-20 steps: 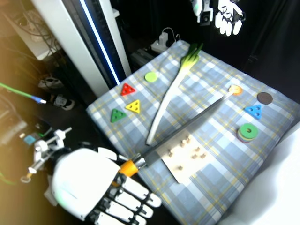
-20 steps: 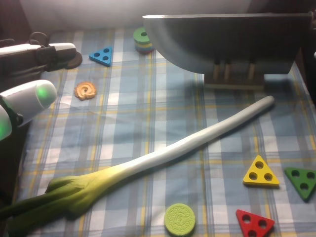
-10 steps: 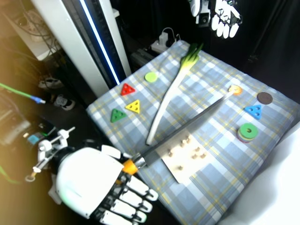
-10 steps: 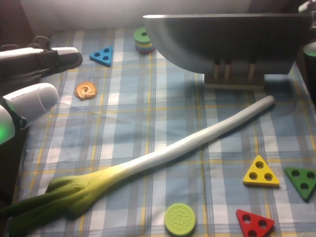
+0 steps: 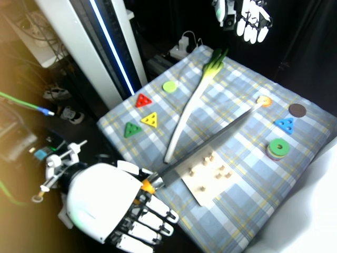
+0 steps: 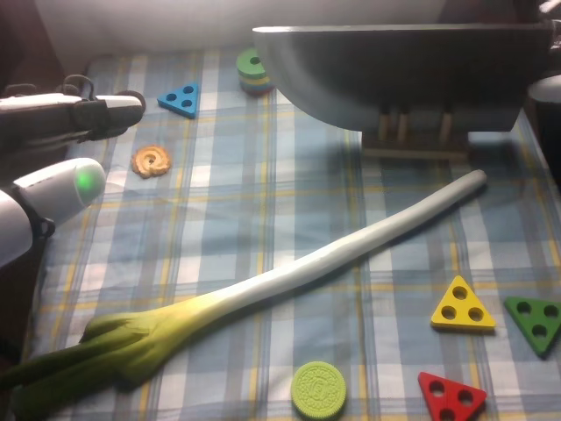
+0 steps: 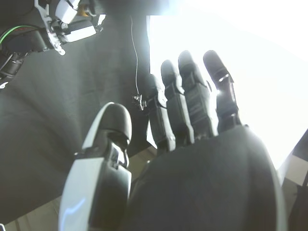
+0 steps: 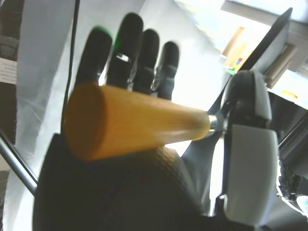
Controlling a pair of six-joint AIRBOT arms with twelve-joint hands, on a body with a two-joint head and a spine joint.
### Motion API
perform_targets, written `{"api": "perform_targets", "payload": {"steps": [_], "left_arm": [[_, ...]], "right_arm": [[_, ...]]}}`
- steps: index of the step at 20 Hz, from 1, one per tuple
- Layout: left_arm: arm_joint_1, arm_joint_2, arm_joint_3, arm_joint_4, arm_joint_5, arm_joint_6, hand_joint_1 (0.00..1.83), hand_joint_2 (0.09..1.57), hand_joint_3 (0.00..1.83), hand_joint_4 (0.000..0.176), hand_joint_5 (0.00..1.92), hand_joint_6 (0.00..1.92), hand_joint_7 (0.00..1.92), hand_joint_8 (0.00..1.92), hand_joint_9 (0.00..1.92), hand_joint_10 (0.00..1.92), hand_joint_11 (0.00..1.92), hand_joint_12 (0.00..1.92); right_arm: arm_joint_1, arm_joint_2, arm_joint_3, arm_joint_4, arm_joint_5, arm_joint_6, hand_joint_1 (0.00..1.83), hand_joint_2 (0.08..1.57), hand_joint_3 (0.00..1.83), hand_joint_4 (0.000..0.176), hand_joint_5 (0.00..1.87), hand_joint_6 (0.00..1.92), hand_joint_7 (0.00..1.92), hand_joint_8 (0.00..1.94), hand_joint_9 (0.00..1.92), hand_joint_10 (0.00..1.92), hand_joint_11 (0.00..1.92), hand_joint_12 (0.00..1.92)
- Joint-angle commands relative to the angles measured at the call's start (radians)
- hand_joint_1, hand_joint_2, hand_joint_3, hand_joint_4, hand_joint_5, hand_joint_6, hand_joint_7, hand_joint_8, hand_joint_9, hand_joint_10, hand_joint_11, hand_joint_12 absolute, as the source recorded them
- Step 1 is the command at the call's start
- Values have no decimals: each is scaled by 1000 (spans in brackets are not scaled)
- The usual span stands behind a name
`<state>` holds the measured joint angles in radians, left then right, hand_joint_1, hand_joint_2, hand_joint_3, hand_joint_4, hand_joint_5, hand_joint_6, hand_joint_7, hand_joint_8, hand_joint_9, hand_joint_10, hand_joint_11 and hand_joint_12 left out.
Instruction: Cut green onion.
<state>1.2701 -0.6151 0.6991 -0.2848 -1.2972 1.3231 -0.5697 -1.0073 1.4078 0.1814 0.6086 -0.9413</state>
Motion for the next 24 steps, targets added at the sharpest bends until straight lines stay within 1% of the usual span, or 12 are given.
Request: {"api": "perform_targets", "payload": {"steps": [1, 3, 4, 6, 8, 10, 13, 14, 15, 17, 19, 24], "left_arm": [[-12, -4, 5, -4, -121, -10, 475, 1448, 2, 35, 570, 1, 604, 3, 474, 2, 0, 895], [-12, -6, 6, -7, -121, -10, 466, 1452, 0, 35, 531, 1, 567, 1, 458, 2, 0, 863], [-12, -6, 6, -7, -121, -10, 515, 1435, 0, 36, 546, 5, 588, 8, 480, 9, 0, 873], [-12, -7, 6, -9, -121, -10, 434, 1437, 0, 35, 551, 3, 600, 6, 480, 5, 0, 893], [-12, -7, 6, -11, -121, -10, 363, 1449, 5, 28, 554, 1, 596, 4, 464, 1, 0, 885], [-12, -9, 6, -12, -119, -10, 443, 1432, 0, 22, 562, 3, 577, 3, 448, 4, 0, 878], [-12, -11, 6, -13, -118, -10, 469, 1419, 0, 32, 568, 3, 568, 0, 444, 2, 0, 864], [-12, -12, 6, -14, -116, -10, 441, 1427, 0, 40, 559, 2, 563, 0, 445, 2, 0, 851], [-12, -13, 7, -15, -115, -11, 414, 1435, 2, 46, 550, 1, 561, 0, 448, 2, 0, 846], [-12, -14, 8, -15, -112, -13, 419, 1453, 4, 33, 557, 1, 553, 1, 442, 2, 0, 787], [-12, -16, 9, -16, -110, -14, 356, 1465, 5, 41, 534, 2, 555, 2, 430, 2, 0, 744], [-12, -18, 10, -16, -108, -15, 363, 1469, 2, 50, 525, 1, 549, 1, 443, 3, 0, 795]], "right_arm": [[17, 5, 10, 12, 120, -1, 751, 1051, 4, 83, 746, 1894, 851, 1930, 911, 1918, 976, 1921], [18, -1, 15, 17, 120, -1, 749, 1098, 9, 117, 890, 1920, 1063, 1941, 1142, 1921, 1195, 1921], [18, -2, 16, 18, 120, -1, 719, 1115, 12, 120, 899, 1921, 1084, 1941, 1167, 1921, 1206, 1921], [19, -2, 17, 20, 120, -1, 679, 1218, 22, 101, 927, 1921, 1260, 1941, 1372, 1921, 1407, 1921], [21, -1, 17, 20, 123, -1, 590, 1295, 22, 108, 900, 1921, 1303, 1941, 1427, 1921, 1483, 1921], [22, 5, 13, 20, 125, -1, 445, 1384, 11, 173, 765, 1921, 1271, 1941, 1433, 1921, 1512, 1921], [22, 17, 4, 20, 137, -1, 415, 1404, 6, 175, 782, 1921, 1263, 1941, 1423, 1921, 1498, 1921], [22, 22, -2, 20, 146, -1, 405, 1409, 3, 150, 664, 1921, 1185, 1941, 1356, 1921, 1430, 1921], [22, 27, -6, 20, 152, -1, 416, 1410, 2, 139, 724, 1921, 1169, 1941, 1335, 1921, 1412, 1921], [22, 39, -17, 20, 170, -1, 355, 1432, 6, 143, 841, 1921, 1153, 1941, 1308, 1921, 1378, 1921], [23, 48, -25, 18, 178, -1, 259, 1470, 7, 152, 1045, 1921, 1252, 1941, 1354, 1921, 1389, 1921], [26, 50, -34, 1, 181, -1, 197, 1480, 0, 157, 1058, 1921, 1246, 1941, 1315, 1921, 1358, 1921]]}}
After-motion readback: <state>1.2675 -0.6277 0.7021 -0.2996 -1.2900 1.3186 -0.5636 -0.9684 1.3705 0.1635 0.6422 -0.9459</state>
